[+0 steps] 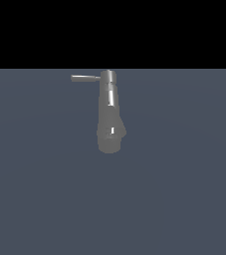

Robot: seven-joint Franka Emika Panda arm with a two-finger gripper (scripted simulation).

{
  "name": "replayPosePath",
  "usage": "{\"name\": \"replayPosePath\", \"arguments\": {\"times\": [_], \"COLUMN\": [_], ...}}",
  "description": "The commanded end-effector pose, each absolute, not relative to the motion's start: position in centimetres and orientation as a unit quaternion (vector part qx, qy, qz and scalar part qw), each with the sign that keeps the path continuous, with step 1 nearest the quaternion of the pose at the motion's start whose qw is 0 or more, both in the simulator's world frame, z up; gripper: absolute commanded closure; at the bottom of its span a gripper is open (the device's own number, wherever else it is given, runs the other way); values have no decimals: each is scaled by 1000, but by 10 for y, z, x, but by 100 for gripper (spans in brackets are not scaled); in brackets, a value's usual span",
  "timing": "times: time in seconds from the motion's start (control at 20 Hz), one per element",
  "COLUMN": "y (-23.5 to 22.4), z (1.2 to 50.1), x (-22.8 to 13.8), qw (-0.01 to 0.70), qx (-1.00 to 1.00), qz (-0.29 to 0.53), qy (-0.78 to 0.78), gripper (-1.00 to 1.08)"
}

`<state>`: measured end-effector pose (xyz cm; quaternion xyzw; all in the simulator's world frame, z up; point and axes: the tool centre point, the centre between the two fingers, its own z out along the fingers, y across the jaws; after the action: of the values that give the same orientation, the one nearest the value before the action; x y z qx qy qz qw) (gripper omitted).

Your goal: Turn on the faucet by rotating a designated handle.

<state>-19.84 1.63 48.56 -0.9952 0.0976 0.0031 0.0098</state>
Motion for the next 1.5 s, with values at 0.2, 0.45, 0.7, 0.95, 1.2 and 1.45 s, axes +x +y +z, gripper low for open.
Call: {"name": "replayPosePath", "arguments": {"times": [0.2,0.45,0.7,0.95,1.2,1.45], "y": [23,30,37,45,54,64], "z": [478,468,455,439,419,397], "x": [-158,-127,-96,-65,-36,-8], "qw": [13,13,12,10,7,3], "qx": [-985,-974,-959,-941,-920,-895], "qz": [8,12,16,19,22,24], "qy": [170,227,283,338,392,445], "gripper": [108,108,108,108,108,108]}}
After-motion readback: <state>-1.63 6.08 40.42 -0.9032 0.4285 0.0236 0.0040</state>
